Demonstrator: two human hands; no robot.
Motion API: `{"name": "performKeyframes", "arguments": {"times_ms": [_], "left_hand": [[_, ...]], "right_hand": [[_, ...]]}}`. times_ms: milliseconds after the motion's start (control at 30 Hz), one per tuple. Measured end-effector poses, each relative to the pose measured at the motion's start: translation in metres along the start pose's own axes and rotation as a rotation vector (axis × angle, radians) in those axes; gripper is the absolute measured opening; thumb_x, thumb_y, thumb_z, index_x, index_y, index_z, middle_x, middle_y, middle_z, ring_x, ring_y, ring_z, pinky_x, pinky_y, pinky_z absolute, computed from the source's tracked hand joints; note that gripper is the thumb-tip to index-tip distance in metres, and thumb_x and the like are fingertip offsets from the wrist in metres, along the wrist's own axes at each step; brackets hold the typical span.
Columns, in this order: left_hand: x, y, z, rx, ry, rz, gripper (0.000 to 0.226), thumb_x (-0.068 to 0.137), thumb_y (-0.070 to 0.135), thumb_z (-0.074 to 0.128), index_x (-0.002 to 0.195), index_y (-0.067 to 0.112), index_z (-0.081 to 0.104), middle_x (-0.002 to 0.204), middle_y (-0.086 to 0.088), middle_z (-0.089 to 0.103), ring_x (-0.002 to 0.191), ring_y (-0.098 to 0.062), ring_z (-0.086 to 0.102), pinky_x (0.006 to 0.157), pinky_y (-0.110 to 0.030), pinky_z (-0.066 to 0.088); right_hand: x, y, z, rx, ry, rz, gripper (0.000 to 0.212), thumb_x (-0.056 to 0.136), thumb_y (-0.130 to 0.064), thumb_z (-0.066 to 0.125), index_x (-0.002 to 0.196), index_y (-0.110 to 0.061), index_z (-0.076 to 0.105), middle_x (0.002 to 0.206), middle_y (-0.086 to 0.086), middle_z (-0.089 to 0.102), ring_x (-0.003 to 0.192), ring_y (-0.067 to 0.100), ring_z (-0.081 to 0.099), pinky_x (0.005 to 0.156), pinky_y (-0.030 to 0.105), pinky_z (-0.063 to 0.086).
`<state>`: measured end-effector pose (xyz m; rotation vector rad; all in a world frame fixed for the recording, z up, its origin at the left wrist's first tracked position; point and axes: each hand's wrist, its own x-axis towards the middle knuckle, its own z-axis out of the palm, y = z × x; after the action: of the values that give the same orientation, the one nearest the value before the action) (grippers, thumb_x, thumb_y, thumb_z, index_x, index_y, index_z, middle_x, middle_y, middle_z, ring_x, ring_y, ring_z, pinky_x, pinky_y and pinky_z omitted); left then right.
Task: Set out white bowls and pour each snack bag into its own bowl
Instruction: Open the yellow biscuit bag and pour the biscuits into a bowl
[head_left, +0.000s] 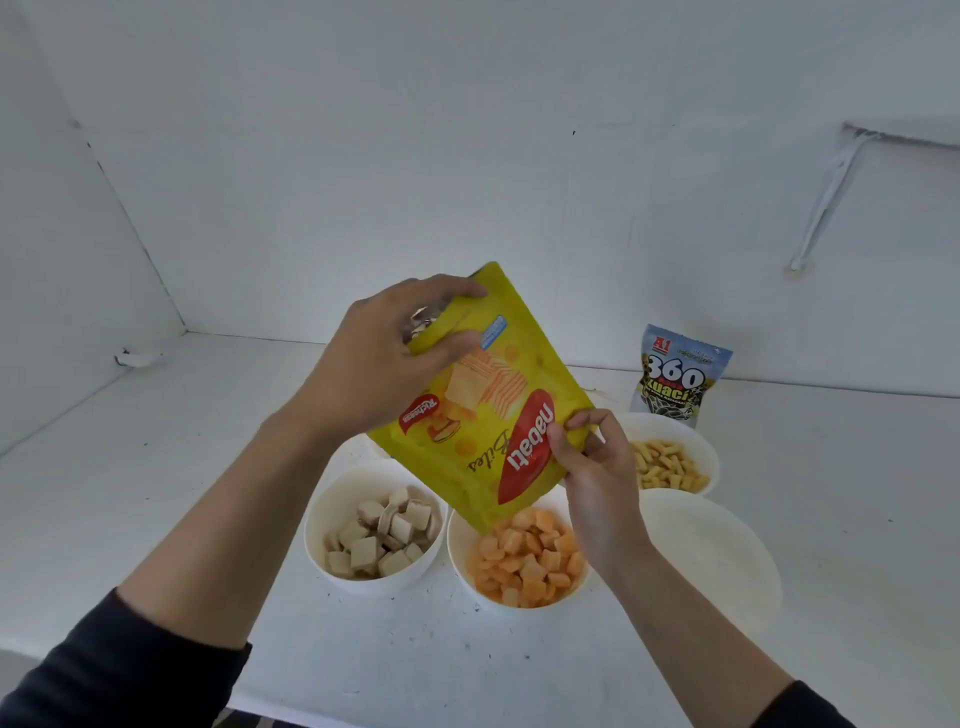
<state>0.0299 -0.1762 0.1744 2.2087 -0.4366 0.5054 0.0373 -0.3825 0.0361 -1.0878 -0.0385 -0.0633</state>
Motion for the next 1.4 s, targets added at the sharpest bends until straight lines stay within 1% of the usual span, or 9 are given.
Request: {"name": "performKeyframes", "arguments": {"times_ms": [200,300,433,600,767,867,1033,1233,1400], "left_hand": [[-0.034,-0.031,0.002,-0.332,0.301,-0.226,0.029,0.094,0.022,0.071,0.122,0.030,0.067,0.111,0.008,0.069,0.087,-0.019,0.074,0.064,-0.028,0.061],[-0.062,-0.049,0.014,-0.425,0.508,-0.375,0.029,0.095,0.026,0.068,0.123,0.034,0.066,0.119,0.000,0.067,0.096,-0.020,0.072,0.064,-0.027,0.061],[-0.097,-0.061,0.038,-0.617,0.650,-0.489,0.025,0.097,0.021,0.065,0.120,0.032,0.067,0.121,0.001,0.069,0.103,-0.022,0.072,0.064,-0.027,0.061],[-0.133,-0.070,0.053,-0.845,0.630,-0.564,0.032,0.093,0.005,0.065,0.117,0.026,0.064,0.122,-0.005,0.069,0.100,-0.027,0.073,0.059,-0.038,0.061],[-0.155,-0.077,0.046,-0.766,0.600,-0.571,0.037,0.074,-0.007,0.075,0.107,0.009,0.071,0.109,-0.012,0.075,0.090,-0.017,0.075,0.064,-0.029,0.062],[-0.164,-0.079,0.037,-0.706,0.611,-0.558,0.038,0.066,-0.006,0.079,0.100,0.009,0.072,0.100,-0.011,0.076,0.084,-0.017,0.075,0.064,-0.024,0.061],[-0.194,-0.086,0.007,-0.415,0.487,-0.580,0.037,0.056,0.006,0.092,0.084,0.017,0.069,0.093,0.000,0.076,0.078,-0.015,0.074,0.061,-0.022,0.058],[-0.250,-0.087,-0.058,-0.130,0.327,-0.625,0.048,0.058,0.052,0.091,0.097,0.030,0.075,0.113,0.008,0.064,0.109,-0.013,0.064,0.086,-0.033,0.056],[-0.302,-0.081,-0.117,-0.245,0.404,-0.596,0.049,0.074,0.017,0.089,0.117,0.030,0.068,0.125,0.001,0.066,0.116,-0.022,0.066,0.083,-0.040,0.063]], "right_hand": [[0.001,-0.009,0.013,-0.181,-0.043,-0.061,0.048,0.072,-0.018,0.088,0.105,-0.025,0.053,0.108,-0.007,0.070,0.108,0.024,0.070,0.085,0.051,0.061],[-0.004,0.001,0.013,-0.317,-0.051,-0.003,0.069,0.065,-0.020,0.095,0.112,-0.037,0.048,0.117,0.000,0.063,0.105,0.021,0.070,0.081,0.044,0.063],[-0.010,0.010,0.018,-0.256,-0.095,0.077,0.065,0.071,-0.007,0.090,0.118,-0.032,0.050,0.115,-0.001,0.068,0.094,0.017,0.074,0.071,0.041,0.064],[-0.007,0.012,0.026,-0.141,-0.036,0.048,0.058,0.078,0.004,0.082,0.120,-0.025,0.054,0.109,0.003,0.075,0.100,0.019,0.074,0.091,0.053,0.059],[-0.005,0.021,0.044,-0.021,-0.076,0.109,0.080,0.076,0.000,0.085,0.130,-0.047,0.047,0.124,0.003,0.071,0.117,0.017,0.067,0.100,0.056,0.053],[-0.007,0.029,0.060,-0.013,-0.143,0.111,0.094,0.070,0.002,0.088,0.135,-0.049,0.043,0.129,0.005,0.068,0.118,0.024,0.067,0.097,0.056,0.055],[-0.018,0.040,0.091,-0.048,-0.229,0.045,0.088,0.079,0.013,0.076,0.138,-0.043,0.041,0.123,0.005,0.070,0.111,0.024,0.070,0.087,0.046,0.060],[-0.055,0.058,0.146,-0.131,-0.484,0.046,0.081,0.085,0.016,0.065,0.135,-0.041,0.036,0.120,0.014,0.069,0.108,0.030,0.070,0.088,0.048,0.059],[-0.104,0.090,0.200,-0.213,-0.647,0.097,0.074,0.086,0.012,0.067,0.130,-0.040,0.036,0.123,0.011,0.064,0.103,0.031,0.071,0.081,0.056,0.061]]}}
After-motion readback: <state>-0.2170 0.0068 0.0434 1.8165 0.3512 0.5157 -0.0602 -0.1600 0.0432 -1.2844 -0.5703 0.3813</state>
